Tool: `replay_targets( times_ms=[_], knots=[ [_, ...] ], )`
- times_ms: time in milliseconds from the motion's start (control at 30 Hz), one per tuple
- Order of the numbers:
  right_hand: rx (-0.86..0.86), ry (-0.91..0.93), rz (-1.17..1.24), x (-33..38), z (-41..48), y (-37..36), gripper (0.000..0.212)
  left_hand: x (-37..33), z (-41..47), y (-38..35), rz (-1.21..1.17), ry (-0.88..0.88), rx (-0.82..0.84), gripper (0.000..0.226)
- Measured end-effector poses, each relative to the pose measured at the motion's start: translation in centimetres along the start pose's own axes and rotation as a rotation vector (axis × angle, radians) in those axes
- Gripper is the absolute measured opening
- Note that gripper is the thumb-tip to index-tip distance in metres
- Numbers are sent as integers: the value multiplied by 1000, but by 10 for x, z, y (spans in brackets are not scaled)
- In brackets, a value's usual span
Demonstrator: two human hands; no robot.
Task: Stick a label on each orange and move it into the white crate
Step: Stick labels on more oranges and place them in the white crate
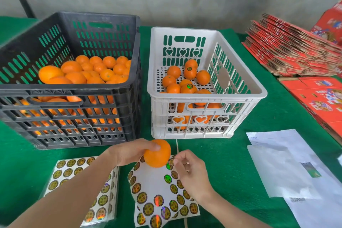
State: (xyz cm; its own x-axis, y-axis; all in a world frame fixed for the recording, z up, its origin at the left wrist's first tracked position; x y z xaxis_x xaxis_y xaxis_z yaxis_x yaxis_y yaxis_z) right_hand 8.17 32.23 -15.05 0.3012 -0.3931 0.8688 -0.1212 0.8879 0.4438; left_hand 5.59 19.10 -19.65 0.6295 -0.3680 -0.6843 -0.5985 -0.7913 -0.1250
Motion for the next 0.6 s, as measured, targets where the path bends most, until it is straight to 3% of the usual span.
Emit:
replay_targets(
  times_ms=[100, 200, 267, 333, 433, 600],
  knots=[
    [106, -149, -29, -17, -4, -9, 20, -7, -5, 5, 103, -22, -87, 103],
    [141, -322, 34, -31, -15, -17, 17, -8, -12, 17, 44, -82, -178, 99],
    [74, -409, 140, -34, -18, -13, 20, -10, -18, 19, -96, -177, -164, 100],
    [-46, -454, 299, -31, -16, -2, 21, -6, -21, 12, -398, -220, -92, 103],
    [-128, -382, 456, -4, -1, 12, 27, 6, -20, -3, -791, -190, -12, 115],
    [-17, -192, 385, 46, 26, 6, 22, 2, -28, -19, -945, -214, 26, 107]
  ],
)
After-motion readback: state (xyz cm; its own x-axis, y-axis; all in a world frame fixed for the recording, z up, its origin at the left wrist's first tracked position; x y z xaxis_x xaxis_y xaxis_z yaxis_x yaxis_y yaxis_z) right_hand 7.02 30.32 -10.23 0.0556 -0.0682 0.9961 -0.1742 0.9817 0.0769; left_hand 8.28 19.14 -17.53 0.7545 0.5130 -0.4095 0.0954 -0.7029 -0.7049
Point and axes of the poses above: each hand's wrist, its own z-axis towards the middle knuckle, its own y-axis out of the back of the hand, x = y × z, the point moved 10 cm from there along z, towards the middle knuckle, and after that the axes turned 13 degrees about y, right-handed, at the moved point
